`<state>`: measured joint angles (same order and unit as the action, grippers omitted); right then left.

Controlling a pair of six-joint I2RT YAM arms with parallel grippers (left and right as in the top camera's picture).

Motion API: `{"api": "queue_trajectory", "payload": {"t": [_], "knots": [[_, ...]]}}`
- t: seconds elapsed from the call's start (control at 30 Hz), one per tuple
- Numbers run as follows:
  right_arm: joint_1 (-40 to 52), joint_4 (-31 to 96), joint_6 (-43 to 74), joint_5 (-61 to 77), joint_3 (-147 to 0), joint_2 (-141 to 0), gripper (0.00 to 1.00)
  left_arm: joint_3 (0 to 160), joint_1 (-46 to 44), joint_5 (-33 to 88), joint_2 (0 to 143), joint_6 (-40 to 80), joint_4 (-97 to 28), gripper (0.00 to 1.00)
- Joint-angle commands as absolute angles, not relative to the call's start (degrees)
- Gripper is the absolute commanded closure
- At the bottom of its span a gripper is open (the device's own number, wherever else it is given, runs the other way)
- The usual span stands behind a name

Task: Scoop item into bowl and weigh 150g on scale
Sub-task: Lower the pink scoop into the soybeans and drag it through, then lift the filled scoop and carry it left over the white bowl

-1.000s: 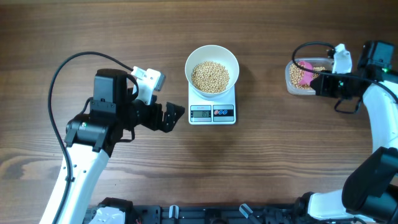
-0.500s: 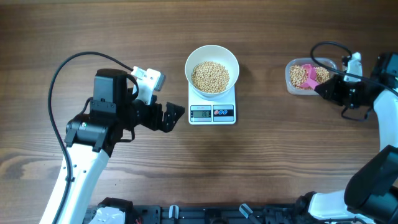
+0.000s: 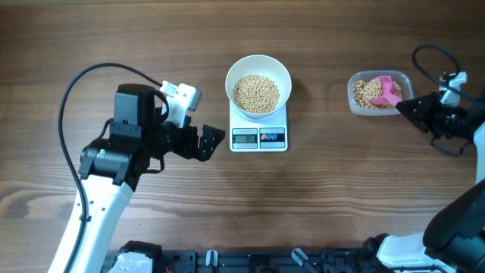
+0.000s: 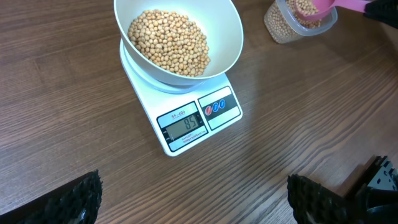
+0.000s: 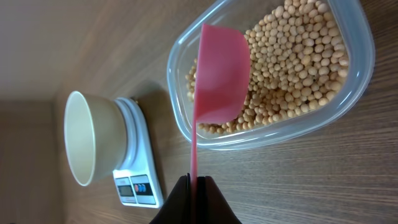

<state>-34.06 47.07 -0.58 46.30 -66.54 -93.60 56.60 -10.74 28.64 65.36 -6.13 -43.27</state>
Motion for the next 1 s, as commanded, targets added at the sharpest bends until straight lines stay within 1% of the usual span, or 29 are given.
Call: {"api": "queue_trajectory", "payload": {"t": [0.0, 0.17, 0.47, 0.8, 0.97], "knots": [[-35.6, 46.3, 1.8, 51.2, -66.1, -94.3, 0.96, 56.6, -10.3, 29.5, 65.7, -5.8, -43.1, 0.0], [-38.4, 44.8, 4.5, 51.8, -66.1, -94.3, 0.96, 56.6, -10.3, 29.5, 65.7, -5.7, -43.1, 0.0], [-44.1, 45.8, 4.5, 66.2, -66.1, -94.3, 0.96, 56.6, -10.3, 29.5, 65.7, -5.8, -43.1, 0.0], [-44.1, 47.7, 4.6, 77.3, -66.1, -94.3, 0.96, 56.6, -10.3, 29.5, 65.7, -5.8, -43.1, 0.0], [-41.6, 48.5, 4.6, 82.3, -66.1, -94.3, 0.96, 56.6, -10.3, 29.5, 65.7, -5.8, -43.1, 0.0]]}}
